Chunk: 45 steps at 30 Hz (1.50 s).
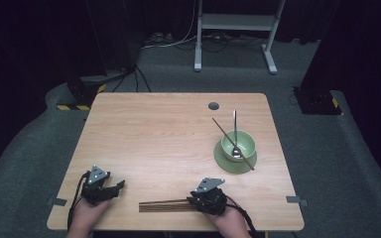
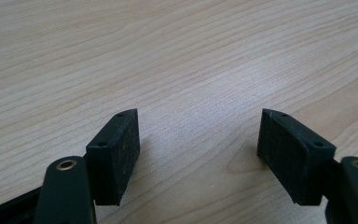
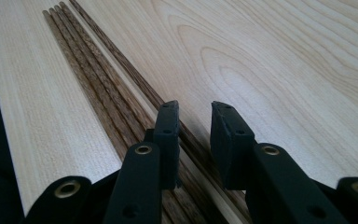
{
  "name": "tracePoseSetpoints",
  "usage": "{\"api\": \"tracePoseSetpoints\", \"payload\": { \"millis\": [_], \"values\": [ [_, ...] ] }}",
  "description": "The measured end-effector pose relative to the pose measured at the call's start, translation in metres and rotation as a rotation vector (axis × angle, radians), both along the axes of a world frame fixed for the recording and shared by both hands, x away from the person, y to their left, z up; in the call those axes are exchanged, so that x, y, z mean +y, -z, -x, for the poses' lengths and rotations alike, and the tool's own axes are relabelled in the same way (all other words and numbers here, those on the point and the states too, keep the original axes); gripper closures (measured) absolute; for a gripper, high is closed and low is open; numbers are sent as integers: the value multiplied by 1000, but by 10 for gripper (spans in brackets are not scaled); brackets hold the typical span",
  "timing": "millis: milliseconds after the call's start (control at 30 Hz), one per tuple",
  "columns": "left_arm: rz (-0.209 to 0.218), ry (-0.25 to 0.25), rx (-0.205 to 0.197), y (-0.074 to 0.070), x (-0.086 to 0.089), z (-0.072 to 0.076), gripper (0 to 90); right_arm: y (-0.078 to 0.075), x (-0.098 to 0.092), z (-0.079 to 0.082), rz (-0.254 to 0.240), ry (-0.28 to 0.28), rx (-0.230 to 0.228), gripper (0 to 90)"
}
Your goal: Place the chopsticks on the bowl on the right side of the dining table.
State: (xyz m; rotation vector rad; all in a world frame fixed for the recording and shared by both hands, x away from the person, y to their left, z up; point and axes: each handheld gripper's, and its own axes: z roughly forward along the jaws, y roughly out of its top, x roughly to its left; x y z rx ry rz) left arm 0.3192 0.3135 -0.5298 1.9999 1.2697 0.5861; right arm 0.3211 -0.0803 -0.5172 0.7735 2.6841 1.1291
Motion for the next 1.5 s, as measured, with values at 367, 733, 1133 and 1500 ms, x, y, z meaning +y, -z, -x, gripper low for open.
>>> {"api": "tracePoseSetpoints", "payload": {
  "millis": [367,733,1133,1500],
  "values": [
    [-2,0,-2,0,0,0,300,1,-10,-7,4,46,-10,727],
    [-5,1,-3,0,0,0,300,1,-28,-17,3,111,-9,720],
    [-4,1,-4,0,0,0,302,1,-39,-22,14,148,-22,720],
    [-4,2,-4,0,0,0,303,2,-37,-22,11,134,-16,812]
  ]
}}
